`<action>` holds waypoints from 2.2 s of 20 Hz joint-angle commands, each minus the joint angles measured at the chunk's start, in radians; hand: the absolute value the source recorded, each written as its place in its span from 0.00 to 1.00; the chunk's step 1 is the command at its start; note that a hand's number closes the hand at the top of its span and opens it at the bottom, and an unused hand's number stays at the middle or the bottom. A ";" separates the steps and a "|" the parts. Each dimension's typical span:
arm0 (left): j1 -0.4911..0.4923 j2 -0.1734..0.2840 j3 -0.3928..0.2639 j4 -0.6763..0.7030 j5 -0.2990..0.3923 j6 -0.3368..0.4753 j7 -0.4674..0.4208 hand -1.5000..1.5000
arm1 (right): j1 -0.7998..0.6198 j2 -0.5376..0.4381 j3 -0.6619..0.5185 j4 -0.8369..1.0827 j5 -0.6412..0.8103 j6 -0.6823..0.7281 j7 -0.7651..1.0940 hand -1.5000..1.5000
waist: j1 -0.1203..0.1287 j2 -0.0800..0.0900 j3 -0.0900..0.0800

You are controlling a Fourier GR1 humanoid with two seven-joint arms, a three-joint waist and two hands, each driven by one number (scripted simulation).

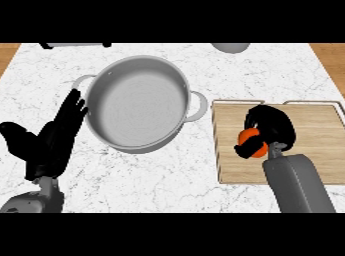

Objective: Pick the squash from the tray and place it in the pot

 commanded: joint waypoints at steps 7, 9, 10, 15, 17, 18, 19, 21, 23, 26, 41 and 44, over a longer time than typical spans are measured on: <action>0.001 0.003 -0.004 0.030 0.013 -0.029 -0.023 0.50 | -0.035 0.078 0.314 -0.313 0.178 -0.182 0.641 1.00 | 0.043 0.001 0.003; -0.022 0.004 -0.020 0.013 0.012 -0.036 0.002 0.50 | -0.098 0.078 0.405 -0.375 0.218 -0.163 0.755 1.00 | 0.058 -0.001 0.004; -0.009 -0.012 -0.030 0.003 0.013 -0.032 -0.011 0.50 | -0.122 0.078 0.441 -0.403 0.253 -0.162 0.816 1.00 | 0.066 0.000 0.004; -0.044 -0.005 -0.026 0.044 0.008 -0.041 -0.028 0.50 | -0.310 0.078 0.619 -0.497 0.325 -0.029 0.953 1.00 | 0.080 0.011 0.004; -0.033 -0.004 -0.036 0.027 0.017 -0.055 -0.013 0.50 | -0.399 0.078 0.630 -0.517 0.317 -0.007 0.996 1.00 | 0.096 0.011 0.005; -0.044 -0.013 -0.041 0.033 0.001 -0.037 -0.018 0.50 | -0.443 0.078 0.620 -0.497 0.311 0.000 1.002 1.00 | 0.098 0.016 0.005; -0.026 -0.010 -0.034 0.049 0.017 -0.055 -0.035 0.50 | -0.464 0.078 0.622 -0.505 0.293 0.007 1.002 1.00 | 0.102 0.016 0.004; -0.040 -0.008 -0.029 0.027 0.017 -0.045 -0.010 0.50 | -0.487 0.078 0.575 -0.476 0.274 -0.002 1.003 1.00 | 0.104 0.019 0.006; -0.101 0.007 -0.023 0.053 0.020 -0.057 0.008 0.50 | -0.552 0.078 0.541 -0.405 0.249 -0.036 1.003 1.00 | 0.111 0.029 0.006; -0.062 -0.025 -0.053 0.039 0.003 -0.043 -0.017 0.50 | -0.602 0.078 0.485 -0.345 0.199 -0.052 1.004 1.00 | 0.130 0.030 0.006; -0.087 -0.015 -0.055 0.023 -0.002 -0.047 0.001 0.50 | -0.823 0.078 0.339 0.131 0.025 -0.191 0.973 1.00 | 0.143 0.041 0.008; -0.112 -0.029 -0.047 0.076 -0.003 -0.042 -0.031 0.50 | -0.746 0.078 0.327 0.134 -0.041 -0.326 0.988 1.00 | 0.143 0.048 0.009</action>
